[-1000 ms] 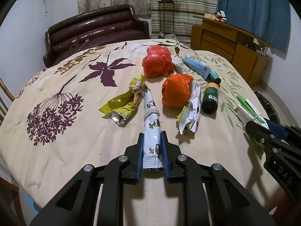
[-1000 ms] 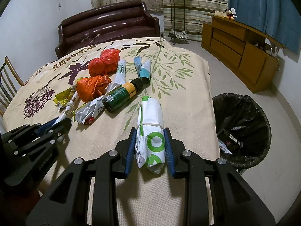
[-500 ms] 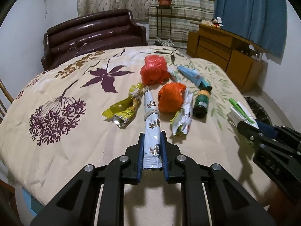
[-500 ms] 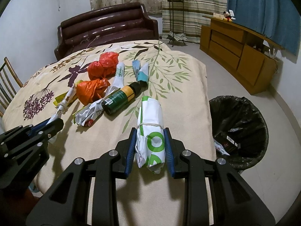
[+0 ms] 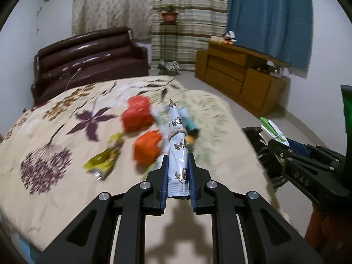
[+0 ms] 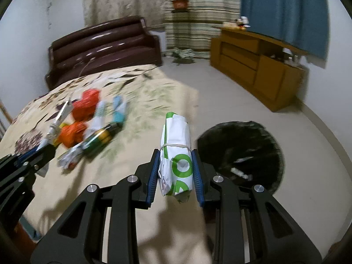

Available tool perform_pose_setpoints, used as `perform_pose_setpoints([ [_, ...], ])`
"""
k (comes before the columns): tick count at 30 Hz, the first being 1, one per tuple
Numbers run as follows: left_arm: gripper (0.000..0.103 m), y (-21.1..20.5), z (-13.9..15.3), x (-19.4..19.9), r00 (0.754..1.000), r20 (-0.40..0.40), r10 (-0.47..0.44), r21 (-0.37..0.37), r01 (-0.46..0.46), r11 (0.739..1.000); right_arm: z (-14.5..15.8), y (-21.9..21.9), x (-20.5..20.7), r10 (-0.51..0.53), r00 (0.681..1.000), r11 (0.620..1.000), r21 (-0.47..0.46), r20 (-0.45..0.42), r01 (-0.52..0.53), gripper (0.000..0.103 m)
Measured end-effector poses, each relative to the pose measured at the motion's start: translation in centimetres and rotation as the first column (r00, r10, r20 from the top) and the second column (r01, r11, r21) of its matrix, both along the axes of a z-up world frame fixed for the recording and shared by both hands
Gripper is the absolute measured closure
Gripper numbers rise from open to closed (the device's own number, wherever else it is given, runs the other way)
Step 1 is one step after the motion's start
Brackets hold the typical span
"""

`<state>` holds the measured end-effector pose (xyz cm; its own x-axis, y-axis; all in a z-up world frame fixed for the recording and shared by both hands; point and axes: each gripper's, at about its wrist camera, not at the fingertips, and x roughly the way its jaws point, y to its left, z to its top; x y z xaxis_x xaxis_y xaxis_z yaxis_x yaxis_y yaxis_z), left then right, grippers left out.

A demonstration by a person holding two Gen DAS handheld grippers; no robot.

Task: Collect trash
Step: 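Carry the paper roll and the green-print bag over the black bin, then open both grippers to drop the roll and bag into the bin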

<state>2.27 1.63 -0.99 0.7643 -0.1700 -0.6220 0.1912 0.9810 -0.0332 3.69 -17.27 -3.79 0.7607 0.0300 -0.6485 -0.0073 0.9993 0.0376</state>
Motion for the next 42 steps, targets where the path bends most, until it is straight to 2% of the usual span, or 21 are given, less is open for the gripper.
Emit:
perform_pose_setpoints([
  [7, 0.086, -4.8, 0.1, 1.7, 0.996, 0.016, -0.088, 0.005, 0.088, 0.996, 0.3, -5.5, 1.2, -0.121, 0.993, 0.993, -0.009, 0.015, 0.121, 0.075],
  [15, 0.086, -9.8, -0.6, 3.9, 0.986, 0.012, -0.168, 0.034, 0.167, 0.985, -0.8, -9.6, 2.7, -0.195, 0.981, 0.981, -0.013, 0.002, 0.195, 0.075],
  [27, 0.086, -15.2, -2.6, 7.4, 0.977, -0.022, -0.213, 0.095, 0.215, 0.972, -2.5, -12.4, 5.0, -0.232, 0.972, 0.973, 0.005, -0.024, 0.232, 0.075],
  [42, 0.085, -18.2, -3.8, 9.9, 0.97, -0.069, -0.235, 0.131, 0.242, 0.961, -4.8, -15.3, 7.9, -0.249, 0.967, 0.967, 0.043, -0.061, 0.251, 0.074],
])
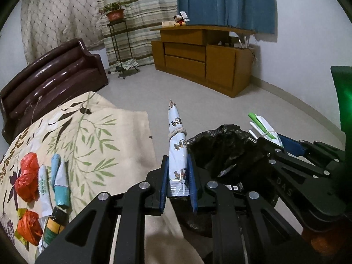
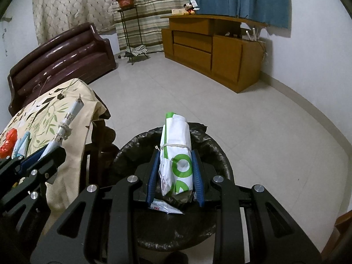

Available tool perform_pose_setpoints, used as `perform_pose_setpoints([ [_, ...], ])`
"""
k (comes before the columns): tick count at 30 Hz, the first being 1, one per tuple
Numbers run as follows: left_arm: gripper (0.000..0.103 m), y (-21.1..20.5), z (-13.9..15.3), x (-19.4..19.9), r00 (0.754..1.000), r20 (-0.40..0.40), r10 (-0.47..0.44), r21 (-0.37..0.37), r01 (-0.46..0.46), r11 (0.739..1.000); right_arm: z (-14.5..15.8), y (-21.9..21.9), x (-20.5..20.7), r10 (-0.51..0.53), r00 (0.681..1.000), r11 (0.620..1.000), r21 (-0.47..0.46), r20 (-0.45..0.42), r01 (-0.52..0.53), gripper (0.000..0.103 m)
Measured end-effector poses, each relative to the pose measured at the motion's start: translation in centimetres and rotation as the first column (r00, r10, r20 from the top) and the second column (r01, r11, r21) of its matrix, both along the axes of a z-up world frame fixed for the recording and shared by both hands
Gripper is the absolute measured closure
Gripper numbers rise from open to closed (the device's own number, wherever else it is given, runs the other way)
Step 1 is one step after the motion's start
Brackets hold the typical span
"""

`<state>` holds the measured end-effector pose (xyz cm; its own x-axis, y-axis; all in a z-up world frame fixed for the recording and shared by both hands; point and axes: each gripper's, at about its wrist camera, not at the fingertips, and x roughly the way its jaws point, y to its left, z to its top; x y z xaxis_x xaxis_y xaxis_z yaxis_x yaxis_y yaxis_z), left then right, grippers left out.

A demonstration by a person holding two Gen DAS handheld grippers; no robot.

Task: Collect trash
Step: 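Open both grippers to drop the roll and bag into the bin, then move both open grippers back toward the remaining trash on the bed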

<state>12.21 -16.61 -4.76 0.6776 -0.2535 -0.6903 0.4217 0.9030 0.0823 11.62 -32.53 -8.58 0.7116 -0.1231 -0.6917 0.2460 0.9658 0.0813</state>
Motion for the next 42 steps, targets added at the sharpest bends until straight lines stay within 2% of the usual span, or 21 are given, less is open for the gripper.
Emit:
perform_pose_setpoints([
  [2, 0.082, 0.0, -0.1, 0.2, 1.0, -0.009, 0.005, -0.006, -0.005, 1.0, -0.1, -0.2, 0.2, -0.004, 1.0, 1.0, 0.009, 0.001, 0.004, 0.071],
  [3, 0.08, 0.2, -0.1, 0.2, 1.0, -0.013, 0.009, -0.011, -0.009, 1.0, -0.2, -0.2, 0.1, -0.009, 1.0, 1.0, 0.008, 0.002, 0.009, 0.065],
  [5, 0.067, 0.3, 0.0, 0.4, 1.0, -0.016, 0.017, -0.019, -0.017, 1.0, -0.2, -0.3, 0.1, -0.017, 1.0, 1.0, 0.005, 0.007, 0.017, 0.063],
  [8, 0.065, 0.5, 0.2, 0.2, 1.0, -0.009, 0.023, -0.03, -0.023, 0.999, 0.0, -0.3, -0.1, -0.022, 1.0, 1.0, 0.0, 0.01, 0.022, 0.062],
  [14, 0.052, 1.1, 0.9, -0.6, 0.999, 0.036, 0.035, -0.025, -0.034, 0.999, 0.6, 0.2, -0.7, -0.029, 0.999, 1.0, -0.009, 0.021, 0.029, 0.054],
  [21, 0.049, 4.9, 1.9, -1.8, 0.995, 0.045, 0.085, -0.051, -0.083, 0.995, 1.3, 2.0, -1.9, -0.004, 1.0, 1.0, -0.002, 0.022, 0.004, 0.05],
  [29, 0.048, 10.3, 2.8, -3.4, 0.983, 0.066, 0.174, -0.053, -0.17, 0.984, 2.0, 7.0, -2.8, 0.084, 0.996, 0.996, 0.001, 0.015, -0.084, 0.049],
  [42, 0.046, 20.5, 3.6, -6.1, 0.933, 0.076, 0.353, -0.062, -0.349, 0.935, 2.9, 17.4, -3.5, 0.256, 0.967, 0.967, 0.002, 0.006, -0.256, 0.049],
])
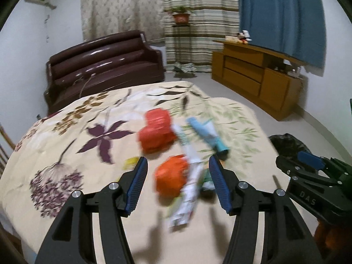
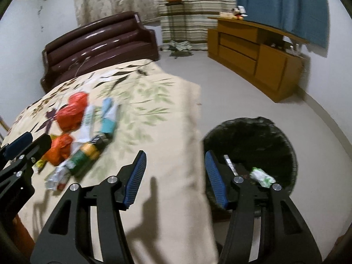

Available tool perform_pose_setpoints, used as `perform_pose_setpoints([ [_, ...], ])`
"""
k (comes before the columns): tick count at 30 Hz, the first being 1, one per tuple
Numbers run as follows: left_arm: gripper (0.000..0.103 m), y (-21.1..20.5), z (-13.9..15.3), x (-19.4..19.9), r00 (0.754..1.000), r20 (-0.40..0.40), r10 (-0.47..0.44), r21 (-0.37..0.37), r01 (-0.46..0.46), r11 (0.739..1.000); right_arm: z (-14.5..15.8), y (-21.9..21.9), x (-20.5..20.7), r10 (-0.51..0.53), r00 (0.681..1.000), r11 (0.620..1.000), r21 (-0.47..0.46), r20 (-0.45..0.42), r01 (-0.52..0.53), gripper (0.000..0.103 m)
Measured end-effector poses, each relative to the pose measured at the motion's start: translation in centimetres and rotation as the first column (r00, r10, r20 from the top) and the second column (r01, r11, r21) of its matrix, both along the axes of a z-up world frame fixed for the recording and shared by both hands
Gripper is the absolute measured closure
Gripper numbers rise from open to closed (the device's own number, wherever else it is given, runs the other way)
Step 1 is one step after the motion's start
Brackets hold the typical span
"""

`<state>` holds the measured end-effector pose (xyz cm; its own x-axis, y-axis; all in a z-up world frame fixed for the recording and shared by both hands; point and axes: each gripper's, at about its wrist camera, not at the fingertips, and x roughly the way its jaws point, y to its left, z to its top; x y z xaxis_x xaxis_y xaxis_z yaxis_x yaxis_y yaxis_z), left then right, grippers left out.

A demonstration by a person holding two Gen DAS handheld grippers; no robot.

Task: Collect trash
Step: 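Move both open grippers back toward the remaining trash on the bed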

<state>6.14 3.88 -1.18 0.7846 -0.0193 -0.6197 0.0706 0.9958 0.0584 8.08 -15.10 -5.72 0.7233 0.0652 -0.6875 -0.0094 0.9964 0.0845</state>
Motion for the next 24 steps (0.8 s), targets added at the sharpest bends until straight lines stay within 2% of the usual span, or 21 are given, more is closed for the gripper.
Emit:
perform_pose_setpoints([
  [13, 0.046, 7.4, -0.7, -1.3, 0.993, -0.01, 0.121, -0.012, -0.121, 0.993, 0.3, 8.4, -0.3, 0.143, 0.99, 0.99, -0.007, -0.014, -0.143, 0.048],
  [19, 0.046, 8.9, -0.9, -1.4, 0.989, -0.016, 0.144, -0.029, -0.144, 0.989, 0.0, 10.1, 0.3, 0.154, 0.988, 0.987, -0.034, -0.024, -0.155, 0.048],
  [24, 0.046, 9.4, -1.3, -1.4, 0.989, -0.023, 0.144, -0.036, -0.144, 0.989, -0.8, 9.9, 0.7, 0.13, 0.99, 0.99, -0.051, -0.049, -0.133, 0.048],
])
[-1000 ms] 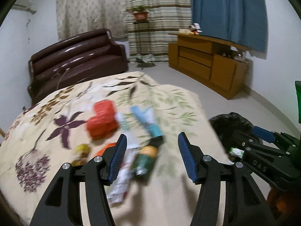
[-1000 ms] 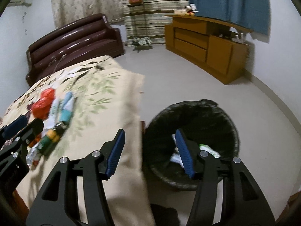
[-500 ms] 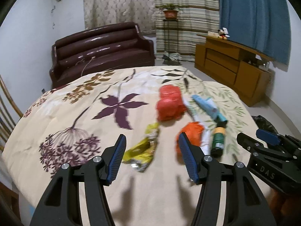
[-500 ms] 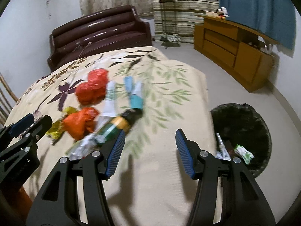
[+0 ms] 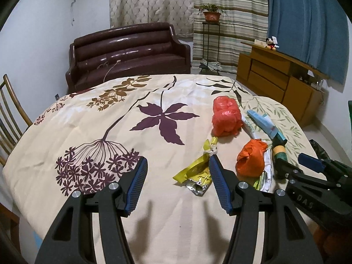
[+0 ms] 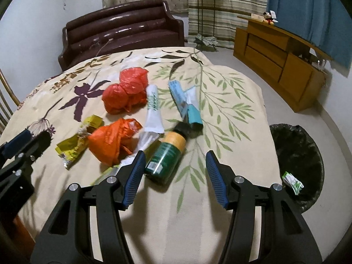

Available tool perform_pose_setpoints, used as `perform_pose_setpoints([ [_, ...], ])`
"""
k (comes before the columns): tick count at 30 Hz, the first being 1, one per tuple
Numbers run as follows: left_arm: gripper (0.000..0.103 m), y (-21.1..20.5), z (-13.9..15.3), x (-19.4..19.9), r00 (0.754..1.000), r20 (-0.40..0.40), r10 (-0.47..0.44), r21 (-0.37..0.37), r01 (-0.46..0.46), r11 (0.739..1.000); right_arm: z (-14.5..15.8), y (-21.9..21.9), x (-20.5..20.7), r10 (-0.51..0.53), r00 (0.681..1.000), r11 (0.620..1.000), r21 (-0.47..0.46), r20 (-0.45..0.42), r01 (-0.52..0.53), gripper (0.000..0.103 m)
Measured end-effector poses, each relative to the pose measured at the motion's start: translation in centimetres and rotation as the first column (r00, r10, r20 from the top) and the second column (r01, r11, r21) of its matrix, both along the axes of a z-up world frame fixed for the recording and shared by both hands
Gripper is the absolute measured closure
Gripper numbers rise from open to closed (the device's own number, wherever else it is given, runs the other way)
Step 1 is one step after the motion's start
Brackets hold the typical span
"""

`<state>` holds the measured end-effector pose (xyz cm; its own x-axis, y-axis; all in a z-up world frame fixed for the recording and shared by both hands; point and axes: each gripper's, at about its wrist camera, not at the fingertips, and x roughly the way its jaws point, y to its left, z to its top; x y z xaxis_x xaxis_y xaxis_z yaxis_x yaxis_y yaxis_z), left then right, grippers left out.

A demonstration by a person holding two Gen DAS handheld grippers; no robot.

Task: Collect trash
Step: 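Move both open grippers back toward the remaining trash on the bed, then grasp the green spray can with the right gripper while the left grasps the yellow wrapper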

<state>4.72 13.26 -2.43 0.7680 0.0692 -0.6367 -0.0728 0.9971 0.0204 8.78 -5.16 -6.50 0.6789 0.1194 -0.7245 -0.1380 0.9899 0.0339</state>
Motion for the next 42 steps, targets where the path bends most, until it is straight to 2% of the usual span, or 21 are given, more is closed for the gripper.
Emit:
perform_pose_setpoints([
  [6, 0.046, 0.5, -0.3, 0.2, 1.0, -0.007, 0.002, -0.009, -0.002, 1.0, 0.0, -1.4, -0.1, -0.033, 0.999, 0.999, -0.009, -0.009, 0.033, 0.048],
  [15, 0.042, 0.8, -0.4, 0.7, 1.0, -0.016, 0.0, -0.007, 0.0, 1.0, 0.3, -0.1, 0.8, 0.005, 1.0, 0.999, -0.047, 0.01, -0.005, 0.05],
  [20, 0.04, 0.9, -0.7, 1.5, 0.999, -0.035, -0.01, -0.016, 0.01, 1.0, -0.1, 0.2, 1.6, 0.018, 1.0, 0.998, -0.054, -0.01, -0.018, 0.063],
  [24, 0.04, 0.5, -1.0, 2.1, 0.998, -0.054, -0.032, -0.024, 0.03, 0.999, -0.5, 0.1, 1.8, 0.025, 0.999, 0.999, -0.047, -0.029, -0.026, 0.08],
  [35, 0.04, -0.6, -2.4, 4.0, 0.986, -0.14, -0.086, -0.048, 0.08, 0.996, -0.6, -0.4, 1.7, 0.035, 0.999, 0.999, -0.01, -0.035, -0.036, 0.08],
  [37, 0.043, -0.9, -2.6, 4.3, 0.984, -0.148, -0.097, -0.04, 0.092, 0.995, -0.6, -0.5, 1.7, 0.036, 0.999, 0.999, -0.006, -0.035, -0.036, 0.08],
  [39, 0.054, -1.1, -3.0, 4.4, 0.981, -0.161, -0.11, -0.039, 0.105, 0.994, -0.6, -0.5, 1.7, 0.036, 0.999, 0.999, -0.007, -0.035, -0.036, 0.08],
  [42, 0.064, -1.2, -3.2, 4.6, 0.977, -0.167, -0.131, -0.049, 0.124, 0.991, -0.6, -0.5, 1.7, 0.038, 0.999, 0.999, -0.006, -0.036, -0.038, 0.08],
])
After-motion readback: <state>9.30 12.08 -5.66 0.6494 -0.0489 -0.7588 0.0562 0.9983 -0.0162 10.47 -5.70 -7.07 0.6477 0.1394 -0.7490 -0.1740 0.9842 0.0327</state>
